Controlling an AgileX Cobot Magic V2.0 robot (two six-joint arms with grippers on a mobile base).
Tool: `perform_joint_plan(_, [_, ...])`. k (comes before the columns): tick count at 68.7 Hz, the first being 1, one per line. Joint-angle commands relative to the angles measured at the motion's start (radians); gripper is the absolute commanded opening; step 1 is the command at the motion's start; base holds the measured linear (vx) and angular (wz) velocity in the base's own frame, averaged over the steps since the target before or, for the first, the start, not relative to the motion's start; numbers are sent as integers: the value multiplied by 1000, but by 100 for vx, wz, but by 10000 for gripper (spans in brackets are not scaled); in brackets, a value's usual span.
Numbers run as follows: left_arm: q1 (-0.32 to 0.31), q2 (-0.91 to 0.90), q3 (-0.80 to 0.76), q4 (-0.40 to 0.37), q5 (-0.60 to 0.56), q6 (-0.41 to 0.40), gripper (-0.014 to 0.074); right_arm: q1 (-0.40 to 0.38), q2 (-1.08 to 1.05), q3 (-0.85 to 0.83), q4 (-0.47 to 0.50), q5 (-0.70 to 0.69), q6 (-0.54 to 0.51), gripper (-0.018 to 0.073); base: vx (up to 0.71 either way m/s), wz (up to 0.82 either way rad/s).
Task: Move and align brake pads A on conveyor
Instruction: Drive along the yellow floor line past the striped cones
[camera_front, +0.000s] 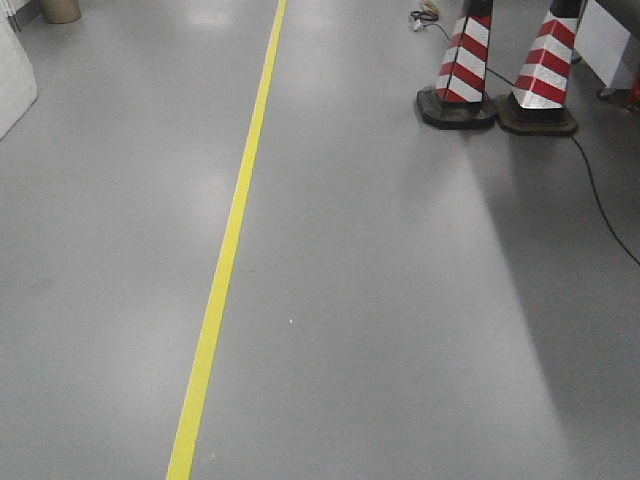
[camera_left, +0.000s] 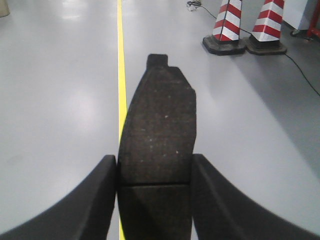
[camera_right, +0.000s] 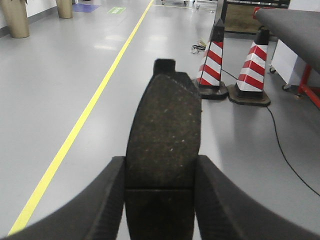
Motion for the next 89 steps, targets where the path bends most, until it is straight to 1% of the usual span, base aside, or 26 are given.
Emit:
perform_joint_plan(1, [-2, 7, -27, -19, -96, -7, 109, -3, 7, -33, -14, -98, -8, 4, 59, 7])
perform_joint_plan(35, [-2, 7, -27, -19, -96, -7, 109, -3, 7, -33, -14, -98, -8, 4, 59, 5])
perform_joint_plan(89, [-2, 7, -27, -19, -96, -7, 109, -3, 7, -33, -14, -98, -8, 4, 61, -4])
